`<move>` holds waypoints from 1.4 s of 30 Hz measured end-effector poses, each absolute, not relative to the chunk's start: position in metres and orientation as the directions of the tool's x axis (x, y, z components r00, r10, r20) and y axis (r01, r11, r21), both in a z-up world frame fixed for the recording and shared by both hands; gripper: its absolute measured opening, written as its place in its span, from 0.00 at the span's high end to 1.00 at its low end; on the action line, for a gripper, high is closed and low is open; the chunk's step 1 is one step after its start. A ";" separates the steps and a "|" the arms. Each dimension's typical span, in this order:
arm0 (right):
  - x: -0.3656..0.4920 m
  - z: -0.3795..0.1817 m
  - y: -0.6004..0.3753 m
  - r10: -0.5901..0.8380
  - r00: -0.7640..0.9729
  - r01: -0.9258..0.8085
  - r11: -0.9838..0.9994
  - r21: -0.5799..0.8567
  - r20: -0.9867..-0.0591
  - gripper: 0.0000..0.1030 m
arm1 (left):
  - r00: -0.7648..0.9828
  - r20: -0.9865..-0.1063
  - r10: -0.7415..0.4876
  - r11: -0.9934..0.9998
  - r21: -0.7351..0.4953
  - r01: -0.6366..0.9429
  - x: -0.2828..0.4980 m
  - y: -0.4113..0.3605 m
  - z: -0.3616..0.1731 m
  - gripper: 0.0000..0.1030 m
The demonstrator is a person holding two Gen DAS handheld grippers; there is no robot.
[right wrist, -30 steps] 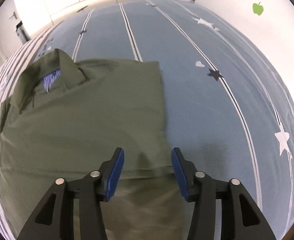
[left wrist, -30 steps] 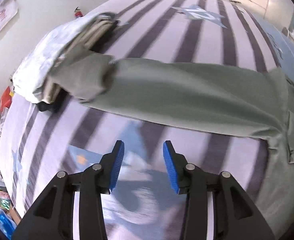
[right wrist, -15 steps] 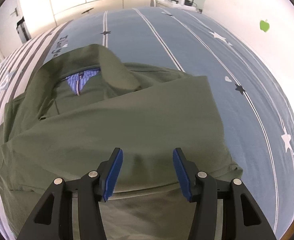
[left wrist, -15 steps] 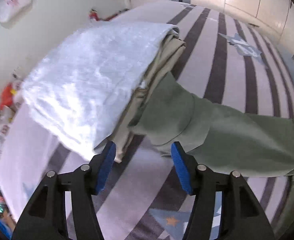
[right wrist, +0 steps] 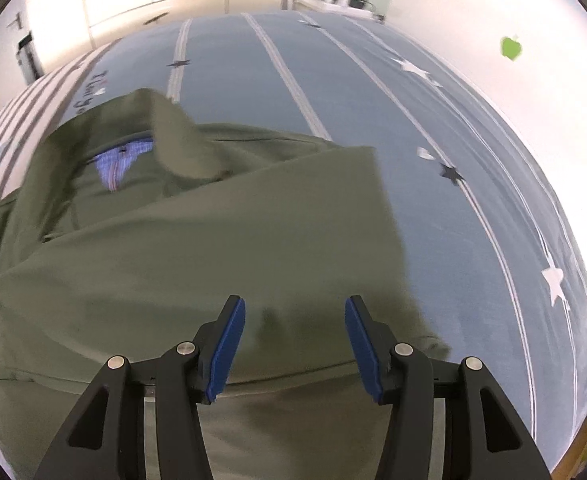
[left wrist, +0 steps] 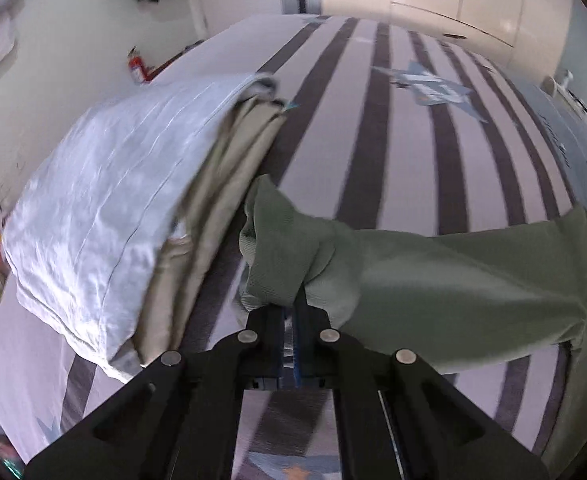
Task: Fold clothes
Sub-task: 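Carry the sleeve across the shirt toward the collar with the left gripper, release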
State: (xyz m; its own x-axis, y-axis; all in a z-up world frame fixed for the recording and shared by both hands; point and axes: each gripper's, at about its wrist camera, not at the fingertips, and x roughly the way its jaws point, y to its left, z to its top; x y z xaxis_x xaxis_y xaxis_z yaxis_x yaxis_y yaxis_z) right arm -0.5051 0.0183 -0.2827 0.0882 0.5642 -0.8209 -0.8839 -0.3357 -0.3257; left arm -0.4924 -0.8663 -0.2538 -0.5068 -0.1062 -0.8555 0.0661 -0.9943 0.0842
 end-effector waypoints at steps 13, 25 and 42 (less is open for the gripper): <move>-0.369 -0.251 0.050 0.564 0.126 -0.908 -0.267 -0.324 -0.816 0.53 | -0.534 -0.845 0.025 -0.997 0.020 -0.078 -0.466 -0.669 -0.219 0.99; -0.267 -0.230 0.093 0.528 0.118 -0.893 -0.315 -0.323 -0.841 0.53 | -0.472 -0.828 0.304 -0.935 -0.164 -0.314 -0.409 -0.368 -0.204 0.99; -0.188 -0.219 0.155 0.489 0.054 -0.930 -0.293 -0.222 -0.871 0.53 | -0.384 -0.821 0.423 -0.879 -0.267 -0.396 -0.386 -0.160 -0.227 0.99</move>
